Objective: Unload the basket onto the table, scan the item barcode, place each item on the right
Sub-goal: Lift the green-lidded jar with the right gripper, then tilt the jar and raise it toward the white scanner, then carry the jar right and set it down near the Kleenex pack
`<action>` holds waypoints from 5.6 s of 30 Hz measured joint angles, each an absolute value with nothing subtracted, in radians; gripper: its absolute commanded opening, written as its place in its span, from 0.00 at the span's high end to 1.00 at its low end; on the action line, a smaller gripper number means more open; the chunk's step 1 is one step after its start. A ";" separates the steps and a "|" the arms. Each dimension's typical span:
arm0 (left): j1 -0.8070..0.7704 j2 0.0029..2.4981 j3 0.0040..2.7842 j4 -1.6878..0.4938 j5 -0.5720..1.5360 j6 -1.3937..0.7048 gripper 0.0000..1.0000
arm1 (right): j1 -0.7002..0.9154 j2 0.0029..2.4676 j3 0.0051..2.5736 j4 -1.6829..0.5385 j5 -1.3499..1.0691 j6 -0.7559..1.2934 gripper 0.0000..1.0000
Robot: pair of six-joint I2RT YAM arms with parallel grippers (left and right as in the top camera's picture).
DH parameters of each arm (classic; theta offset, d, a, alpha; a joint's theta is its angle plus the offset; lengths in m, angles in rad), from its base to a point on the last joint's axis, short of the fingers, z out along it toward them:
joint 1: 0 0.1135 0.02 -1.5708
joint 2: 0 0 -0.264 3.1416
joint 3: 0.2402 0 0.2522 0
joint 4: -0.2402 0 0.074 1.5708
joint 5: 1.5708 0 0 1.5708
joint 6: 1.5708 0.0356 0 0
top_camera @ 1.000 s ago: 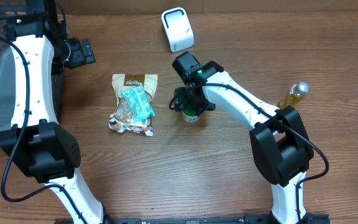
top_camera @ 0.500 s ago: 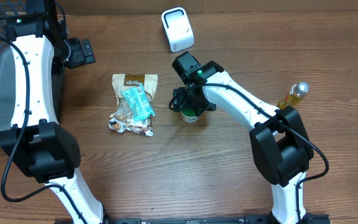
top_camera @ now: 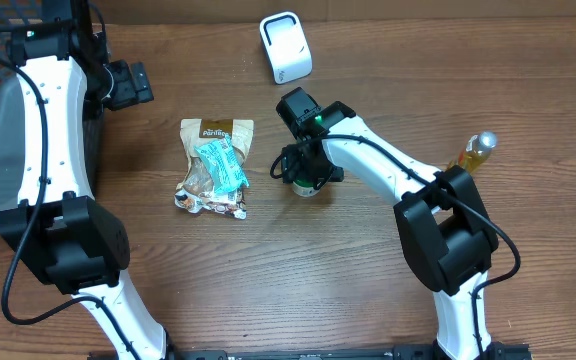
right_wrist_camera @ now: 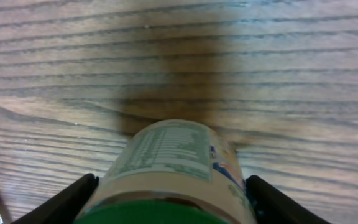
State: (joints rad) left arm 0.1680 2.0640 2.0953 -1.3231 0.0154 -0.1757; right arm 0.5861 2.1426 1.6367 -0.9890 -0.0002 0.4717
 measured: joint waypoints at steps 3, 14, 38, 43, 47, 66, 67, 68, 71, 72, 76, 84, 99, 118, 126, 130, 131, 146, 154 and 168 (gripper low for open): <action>0.168 2.064 2.095 -1.323 0.015 -0.176 0.01 | 0.586 2.142 1.637 -0.994 0.001 0.471 0.35; 0.168 2.064 2.095 -1.323 0.015 -0.175 0.00 | 0.566 2.143 1.725 -1.217 0.000 0.471 0.47; 0.168 2.064 2.095 -1.323 0.015 -0.176 0.01 | 0.468 2.142 1.864 -1.692 -0.587 0.422 0.69; 0.168 2.064 2.095 -1.323 0.015 -0.176 0.01 | 0.468 2.142 1.864 -1.694 -0.663 0.422 0.69; 0.168 2.064 2.095 -1.323 0.015 -0.176 0.00 | 0.468 2.142 1.864 -1.693 -0.709 0.421 0.69; 0.168 2.064 2.095 -1.323 0.015 -0.176 0.00 | 0.468 2.142 1.864 -1.693 -0.752 0.421 0.69; 0.168 2.064 2.095 -1.323 0.015 -0.175 0.00 | 0.468 2.142 1.864 -1.693 -0.752 0.421 0.69; 0.168 2.064 2.095 -1.323 0.015 -0.176 0.00 | 0.468 2.142 1.864 -1.693 -0.752 0.421 0.69; 0.168 2.064 2.095 -1.323 0.015 -0.176 0.01 | 0.468 2.142 1.864 -1.693 -0.752 0.421 0.69; 0.168 2.064 2.095 -1.323 0.015 -0.176 0.01 | 0.468 2.142 1.864 -1.694 -0.753 0.421 0.69; 0.168 2.064 2.095 -1.323 0.015 -0.176 0.00 | 0.468 2.142 1.864 -1.693 -0.770 0.421 0.69; 0.168 2.064 2.095 -1.323 0.015 -0.176 0.00 | 0.468 2.142 1.864 -1.693 -0.809 0.421 0.71; 0.168 2.064 2.095 -1.323 0.015 -0.176 0.00 | 0.466 2.142 1.864 -1.281 -0.399 0.417 0.96; 0.168 2.064 2.095 -1.323 0.015 -0.176 0.00 | 0.393 2.155 2.108 -0.590 -0.122 0.221 0.96; 0.168 2.064 2.095 -1.323 0.015 -0.176 0.01 | 0.438 2.286 2.104 -0.246 0.007 0.102 0.96; 0.168 2.064 2.095 -1.322 0.016 -0.176 0.00 | 0.427 2.368 2.097 -0.120 0.030 0.086 0.96; 0.168 2.064 2.095 -1.323 0.015 -0.176 0.00 | 0.426 2.377 2.097 -0.106 0.031 0.086 0.96; 0.168 2.064 2.095 -1.323 0.015 -0.176 0.00 | 0.419 2.464 2.088 0.154 0.041 0.078 0.96; 0.168 2.064 2.095 -1.323 0.015 -0.176 0.01 | 0.419 2.561 2.086 0.187 0.041 0.078 0.95; 0.168 2.064 2.095 -1.322 0.015 -0.176 0.01 | 0.412 2.432 2.078 0.072 0.043 0.078 0.96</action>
State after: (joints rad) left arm 0.1680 2.0640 2.0953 -1.3224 0.0154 -0.1757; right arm 0.4118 2.4321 2.0781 0.0723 0.0425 0.0784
